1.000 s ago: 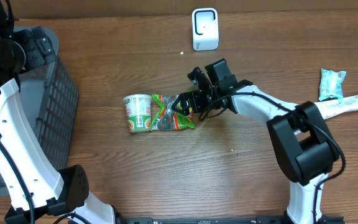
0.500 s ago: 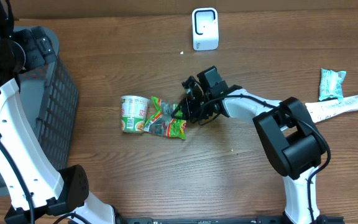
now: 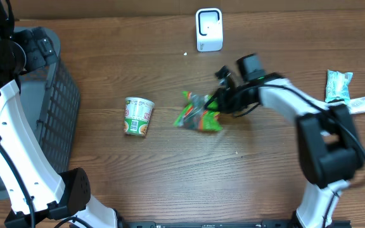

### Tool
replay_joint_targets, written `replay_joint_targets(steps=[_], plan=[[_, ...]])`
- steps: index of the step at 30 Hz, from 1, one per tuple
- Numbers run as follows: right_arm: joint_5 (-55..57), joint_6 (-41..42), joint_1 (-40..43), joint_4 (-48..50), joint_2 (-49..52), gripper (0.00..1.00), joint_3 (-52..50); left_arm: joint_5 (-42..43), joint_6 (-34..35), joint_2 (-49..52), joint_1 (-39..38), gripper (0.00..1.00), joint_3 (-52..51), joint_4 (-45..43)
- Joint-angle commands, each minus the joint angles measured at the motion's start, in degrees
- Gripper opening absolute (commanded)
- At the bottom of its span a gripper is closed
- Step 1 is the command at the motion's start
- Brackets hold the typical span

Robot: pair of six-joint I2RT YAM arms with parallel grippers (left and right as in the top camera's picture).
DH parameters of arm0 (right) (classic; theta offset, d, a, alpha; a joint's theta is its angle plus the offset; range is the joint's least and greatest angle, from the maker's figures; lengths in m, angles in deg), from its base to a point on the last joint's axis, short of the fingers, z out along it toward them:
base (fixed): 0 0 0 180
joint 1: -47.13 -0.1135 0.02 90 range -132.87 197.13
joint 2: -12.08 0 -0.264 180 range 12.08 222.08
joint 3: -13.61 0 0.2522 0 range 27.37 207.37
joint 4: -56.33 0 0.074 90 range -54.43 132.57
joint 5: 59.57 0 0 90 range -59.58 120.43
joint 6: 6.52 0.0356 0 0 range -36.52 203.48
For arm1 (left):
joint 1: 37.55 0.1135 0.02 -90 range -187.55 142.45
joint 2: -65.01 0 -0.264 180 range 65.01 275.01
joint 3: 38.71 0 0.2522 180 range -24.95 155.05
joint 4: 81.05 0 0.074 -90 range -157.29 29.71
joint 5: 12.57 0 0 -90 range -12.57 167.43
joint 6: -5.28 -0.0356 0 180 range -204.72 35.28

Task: Scan the item barcode
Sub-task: 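Reach the right gripper to the green snack bag and grasp it, then lift the snack bag and carry it toward the scanner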

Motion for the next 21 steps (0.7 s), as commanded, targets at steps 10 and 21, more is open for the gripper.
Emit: replay_joint_targets(steps=[10, 21], plan=[[-2.7, -29.2, 5.6, -12.0, -19.9, 0.04, 0.4, 0.0, -0.8, 0.1, -0.1, 1.00, 0.1, -0.1], [-7.7, -44.1, 5.6, -29.3, -26.3, 0.04, 7.6, 0.0, -0.8, 0.1, -0.1, 1.00, 0.1, -0.1]])
